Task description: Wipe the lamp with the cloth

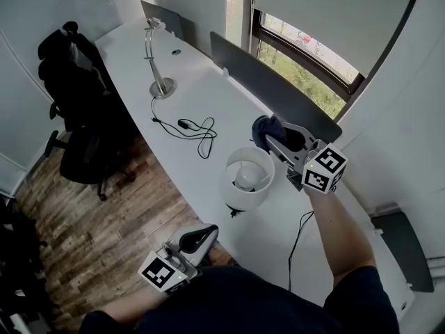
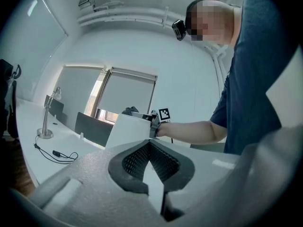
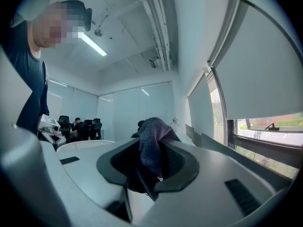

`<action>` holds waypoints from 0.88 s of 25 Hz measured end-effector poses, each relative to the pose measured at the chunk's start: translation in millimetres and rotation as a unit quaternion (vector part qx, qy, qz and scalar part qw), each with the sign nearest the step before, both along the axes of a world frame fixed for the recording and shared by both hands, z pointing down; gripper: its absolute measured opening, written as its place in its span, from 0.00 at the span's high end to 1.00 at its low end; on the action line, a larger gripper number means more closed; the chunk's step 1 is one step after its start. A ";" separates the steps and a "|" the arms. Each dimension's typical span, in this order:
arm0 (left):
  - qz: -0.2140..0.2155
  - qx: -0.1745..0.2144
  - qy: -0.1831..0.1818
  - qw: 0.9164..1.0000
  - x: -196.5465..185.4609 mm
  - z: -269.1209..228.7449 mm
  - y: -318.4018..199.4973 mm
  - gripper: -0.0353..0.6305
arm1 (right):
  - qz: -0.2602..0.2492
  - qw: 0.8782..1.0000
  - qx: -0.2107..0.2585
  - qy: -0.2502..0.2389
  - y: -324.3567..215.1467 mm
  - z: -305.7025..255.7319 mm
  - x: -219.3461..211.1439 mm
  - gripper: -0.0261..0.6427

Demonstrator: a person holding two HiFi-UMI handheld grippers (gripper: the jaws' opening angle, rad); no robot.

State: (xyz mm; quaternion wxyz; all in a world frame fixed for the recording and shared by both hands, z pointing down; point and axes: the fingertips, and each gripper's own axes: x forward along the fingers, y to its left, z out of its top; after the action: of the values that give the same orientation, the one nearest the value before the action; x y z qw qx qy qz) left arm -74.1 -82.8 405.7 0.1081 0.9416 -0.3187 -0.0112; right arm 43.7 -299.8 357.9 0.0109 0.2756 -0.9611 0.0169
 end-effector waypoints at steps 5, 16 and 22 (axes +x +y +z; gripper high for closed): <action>-0.007 0.007 0.006 1.000 -4.4 -2.8 -0.5 0.94 | 0.013 1.000 0.028 -0.005 2.8 -25.8 8.1 0.79; 0.018 0.045 0.016 0.999 13.6 -31.4 5.3 0.94 | -0.018 0.993 0.114 -0.025 67.7 -118.7 1.5 0.79; 0.031 0.062 0.018 0.997 19.2 -36.8 12.5 0.94 | -0.051 0.990 0.123 -0.041 115.8 -129.4 -14.7 0.79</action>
State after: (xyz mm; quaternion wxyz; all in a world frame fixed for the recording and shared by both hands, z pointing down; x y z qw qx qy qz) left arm -54.9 -70.3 368.9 0.0552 0.9557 -0.2857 -0.0443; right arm 28.9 -184.0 228.5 -0.0619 0.2250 -0.9682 -0.0908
